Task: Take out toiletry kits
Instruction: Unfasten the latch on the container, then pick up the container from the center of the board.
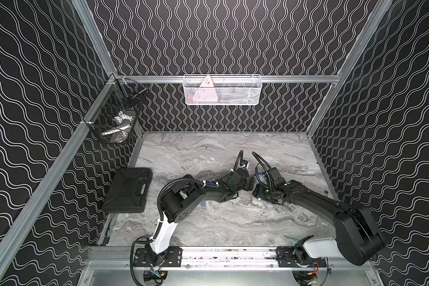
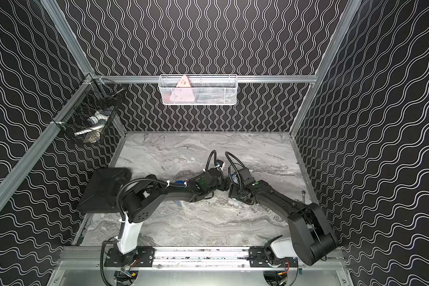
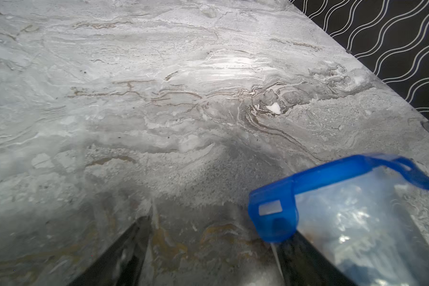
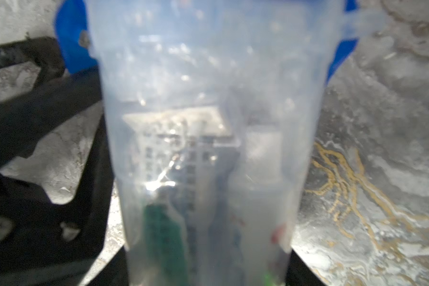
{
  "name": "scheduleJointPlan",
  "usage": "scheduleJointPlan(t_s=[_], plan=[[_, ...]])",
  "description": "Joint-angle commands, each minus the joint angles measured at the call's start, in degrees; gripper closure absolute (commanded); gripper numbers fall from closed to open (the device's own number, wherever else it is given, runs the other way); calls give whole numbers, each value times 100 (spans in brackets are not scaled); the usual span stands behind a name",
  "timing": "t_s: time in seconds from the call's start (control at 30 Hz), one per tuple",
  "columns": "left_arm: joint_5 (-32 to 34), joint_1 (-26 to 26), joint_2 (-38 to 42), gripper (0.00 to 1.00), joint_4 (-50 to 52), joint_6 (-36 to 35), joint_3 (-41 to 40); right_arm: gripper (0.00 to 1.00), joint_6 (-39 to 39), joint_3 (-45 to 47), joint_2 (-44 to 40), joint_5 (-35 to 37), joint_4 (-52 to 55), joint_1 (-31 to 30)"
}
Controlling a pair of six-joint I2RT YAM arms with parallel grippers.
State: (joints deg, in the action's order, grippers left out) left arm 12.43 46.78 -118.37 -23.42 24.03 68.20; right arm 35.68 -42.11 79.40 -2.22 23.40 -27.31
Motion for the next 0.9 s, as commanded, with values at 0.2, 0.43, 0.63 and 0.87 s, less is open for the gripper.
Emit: scheduleJointPlan(t_s=[0.2,0.43,0.63,0.87], plan=[[600,-427,204,20,504,467,225,59,-3,36,-1,-213,1227,-29],[343,-460,292,22,287,530,22,59,1,37,-46,-223,1216,-29],[-25,-380,728,21,806,709,-45,58,-190,-33,-284,-283,948,-29],[-184,-377,1757,19,1850,1051,-129,9,25,-1046,299,893,2157,-64]])
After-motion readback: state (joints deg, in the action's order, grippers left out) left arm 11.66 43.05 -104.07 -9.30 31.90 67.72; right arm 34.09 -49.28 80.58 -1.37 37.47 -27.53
